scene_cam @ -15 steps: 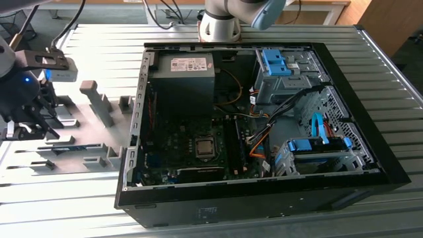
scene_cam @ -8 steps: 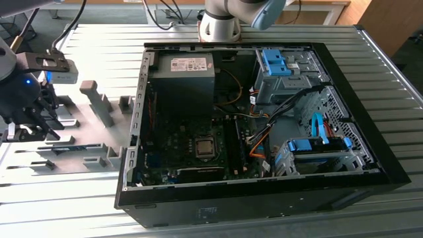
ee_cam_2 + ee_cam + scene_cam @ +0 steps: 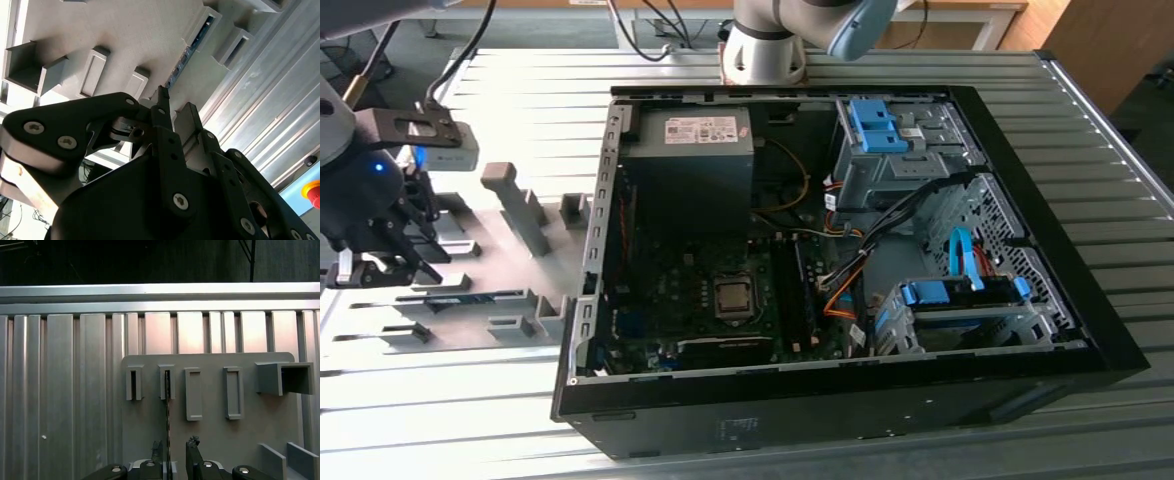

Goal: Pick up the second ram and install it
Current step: 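Pick up the second ram and move it above second insertion slot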

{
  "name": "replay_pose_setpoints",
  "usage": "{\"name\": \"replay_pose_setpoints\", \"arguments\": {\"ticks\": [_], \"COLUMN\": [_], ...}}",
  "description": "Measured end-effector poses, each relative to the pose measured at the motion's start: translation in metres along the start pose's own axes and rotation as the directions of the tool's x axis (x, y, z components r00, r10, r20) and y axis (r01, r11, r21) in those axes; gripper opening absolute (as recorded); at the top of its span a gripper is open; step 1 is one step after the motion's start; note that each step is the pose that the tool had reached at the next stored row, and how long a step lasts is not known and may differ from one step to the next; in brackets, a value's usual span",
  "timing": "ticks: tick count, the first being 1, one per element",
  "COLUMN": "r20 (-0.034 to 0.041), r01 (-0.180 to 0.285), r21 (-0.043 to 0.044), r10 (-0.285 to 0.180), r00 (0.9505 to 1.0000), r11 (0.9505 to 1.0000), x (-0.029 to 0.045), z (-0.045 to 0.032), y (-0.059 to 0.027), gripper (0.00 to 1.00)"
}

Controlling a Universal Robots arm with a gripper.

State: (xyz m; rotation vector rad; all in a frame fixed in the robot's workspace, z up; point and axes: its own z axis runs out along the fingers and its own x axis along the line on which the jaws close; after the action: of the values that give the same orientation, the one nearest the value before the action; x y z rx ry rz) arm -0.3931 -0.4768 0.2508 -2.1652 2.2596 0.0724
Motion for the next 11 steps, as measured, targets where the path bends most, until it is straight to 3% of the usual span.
{"name": "replay_pose_setpoints", "arguments": {"ticks": [11], "r20": [0.0000], "r01": [0.000], "r21": [0.0000], "r10": [0.000], "r00": [1.0000], "r11": [1.0000], "x": [0.0003], "z": [0.0066], "y": [-0.0002], "gripper": [0.32]}}
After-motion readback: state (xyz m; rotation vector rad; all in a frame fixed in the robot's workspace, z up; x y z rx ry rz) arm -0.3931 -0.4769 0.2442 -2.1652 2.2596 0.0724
